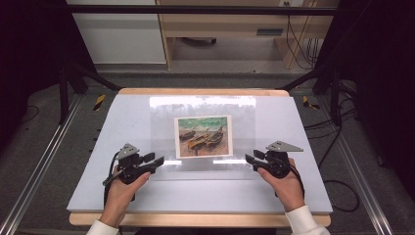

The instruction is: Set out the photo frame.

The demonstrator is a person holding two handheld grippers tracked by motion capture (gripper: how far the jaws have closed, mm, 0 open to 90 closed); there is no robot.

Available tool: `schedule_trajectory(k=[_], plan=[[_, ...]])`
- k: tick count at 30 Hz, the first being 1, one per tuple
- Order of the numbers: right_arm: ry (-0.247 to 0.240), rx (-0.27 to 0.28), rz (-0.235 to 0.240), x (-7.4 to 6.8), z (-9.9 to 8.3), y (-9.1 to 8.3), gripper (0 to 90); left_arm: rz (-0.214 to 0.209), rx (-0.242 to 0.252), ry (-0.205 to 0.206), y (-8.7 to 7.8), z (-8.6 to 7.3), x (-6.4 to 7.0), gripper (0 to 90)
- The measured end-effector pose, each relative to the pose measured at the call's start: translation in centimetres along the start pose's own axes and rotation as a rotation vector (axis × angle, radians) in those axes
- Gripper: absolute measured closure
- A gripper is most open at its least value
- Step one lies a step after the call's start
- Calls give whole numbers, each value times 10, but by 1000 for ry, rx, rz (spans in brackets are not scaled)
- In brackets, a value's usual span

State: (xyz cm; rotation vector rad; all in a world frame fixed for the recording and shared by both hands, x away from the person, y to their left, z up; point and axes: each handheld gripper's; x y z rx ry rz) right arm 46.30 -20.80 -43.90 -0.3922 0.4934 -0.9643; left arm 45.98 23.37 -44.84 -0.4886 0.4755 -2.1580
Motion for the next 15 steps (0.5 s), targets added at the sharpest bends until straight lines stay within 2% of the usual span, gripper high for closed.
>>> schedule_trajectory(k=[15], plan=[[-1,-2,-1,-1,-3,-3,604,4,-5,4,-2,-2,2,541]])
Point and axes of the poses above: each handheld gripper's, and its own axes: y roughly forward along the jaws, z roughly out of its top, x roughly to its right, and after that the axes turned 4 degrees about y, right-handed
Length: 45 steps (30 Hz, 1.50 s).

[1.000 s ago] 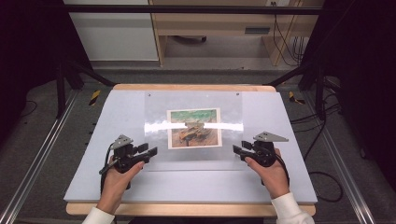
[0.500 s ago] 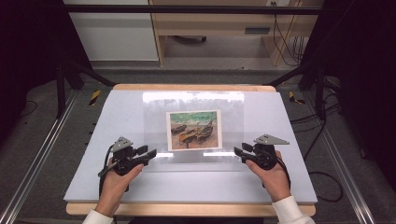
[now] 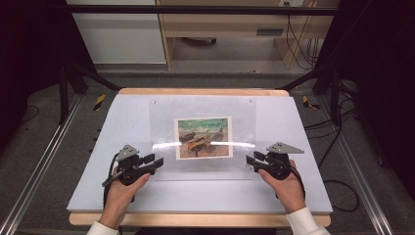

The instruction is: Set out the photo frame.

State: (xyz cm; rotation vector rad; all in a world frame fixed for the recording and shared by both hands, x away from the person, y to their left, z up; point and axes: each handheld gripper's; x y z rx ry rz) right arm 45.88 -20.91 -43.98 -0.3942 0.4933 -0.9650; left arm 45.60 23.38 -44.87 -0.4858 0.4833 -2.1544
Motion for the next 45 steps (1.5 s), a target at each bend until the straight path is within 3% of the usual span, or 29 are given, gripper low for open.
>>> schedule_trajectory(k=[29,38,45], plan=[[-9,-17,-13,-4,-9,-8,669,10,-40,41,-7,-5,6,592],[-2,-17,-21,-6,-11,-10,675,-11,-46,26,-9,-7,4,610],[-14,-18,-22,-6,-13,-11,676,-2,-48,30,-10,-8,7,610]])
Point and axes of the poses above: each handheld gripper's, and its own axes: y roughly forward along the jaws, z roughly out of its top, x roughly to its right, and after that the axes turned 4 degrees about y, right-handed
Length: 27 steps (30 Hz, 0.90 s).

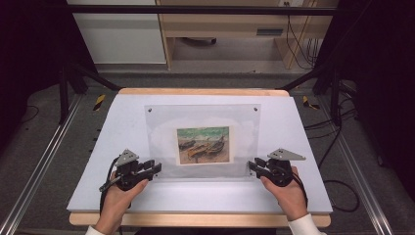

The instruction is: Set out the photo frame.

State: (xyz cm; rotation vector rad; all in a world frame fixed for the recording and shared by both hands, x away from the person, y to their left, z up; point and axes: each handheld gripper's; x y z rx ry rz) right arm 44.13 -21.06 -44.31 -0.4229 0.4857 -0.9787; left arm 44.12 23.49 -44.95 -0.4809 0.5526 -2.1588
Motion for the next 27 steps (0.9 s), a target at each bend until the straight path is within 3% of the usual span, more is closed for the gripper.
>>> schedule_trajectory(k=[27], plan=[[-11,-24,-6,-5,-8,-5,677,-13,-29,34,-4,-7,3,622]])
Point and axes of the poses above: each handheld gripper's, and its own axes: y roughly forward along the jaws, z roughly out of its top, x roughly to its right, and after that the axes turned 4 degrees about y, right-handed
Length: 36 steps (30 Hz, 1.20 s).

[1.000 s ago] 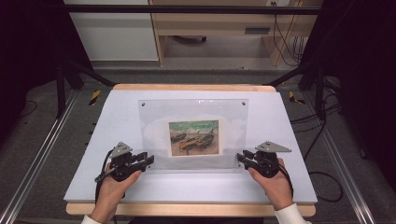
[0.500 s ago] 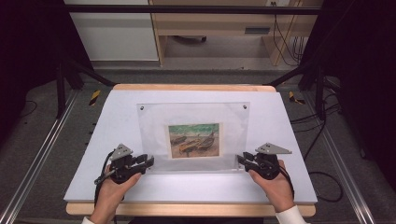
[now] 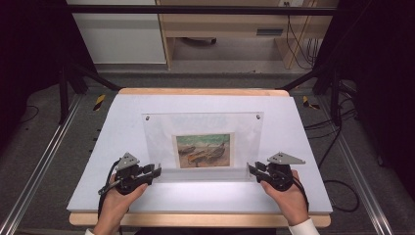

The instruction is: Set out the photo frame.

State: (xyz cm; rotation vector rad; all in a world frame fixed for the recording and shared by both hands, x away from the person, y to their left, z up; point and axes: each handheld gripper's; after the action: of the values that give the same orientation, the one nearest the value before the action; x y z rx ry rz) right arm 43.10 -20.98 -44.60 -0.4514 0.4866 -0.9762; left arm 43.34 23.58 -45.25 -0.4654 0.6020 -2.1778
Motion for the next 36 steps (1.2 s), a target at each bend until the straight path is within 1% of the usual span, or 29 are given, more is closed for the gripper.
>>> schedule_trajectory(k=[1,5,7,18,27,36], plan=[[5,-4,0,0,0,0,677,0,-1,0,0,0,0,622],[1,-6,-3,-1,-2,-1,676,-3,-11,11,-1,-1,0,624],[-5,-7,-2,-1,-3,-1,677,-4,-11,13,-1,-2,1,624],[-4,-16,-2,-3,-5,-2,675,-1,-18,25,-1,-3,2,624],[-16,-18,-4,-3,-5,-2,674,0,-22,29,-1,-3,3,623],[-14,-22,-5,-3,-5,-2,673,1,-25,32,-1,-3,4,623]])
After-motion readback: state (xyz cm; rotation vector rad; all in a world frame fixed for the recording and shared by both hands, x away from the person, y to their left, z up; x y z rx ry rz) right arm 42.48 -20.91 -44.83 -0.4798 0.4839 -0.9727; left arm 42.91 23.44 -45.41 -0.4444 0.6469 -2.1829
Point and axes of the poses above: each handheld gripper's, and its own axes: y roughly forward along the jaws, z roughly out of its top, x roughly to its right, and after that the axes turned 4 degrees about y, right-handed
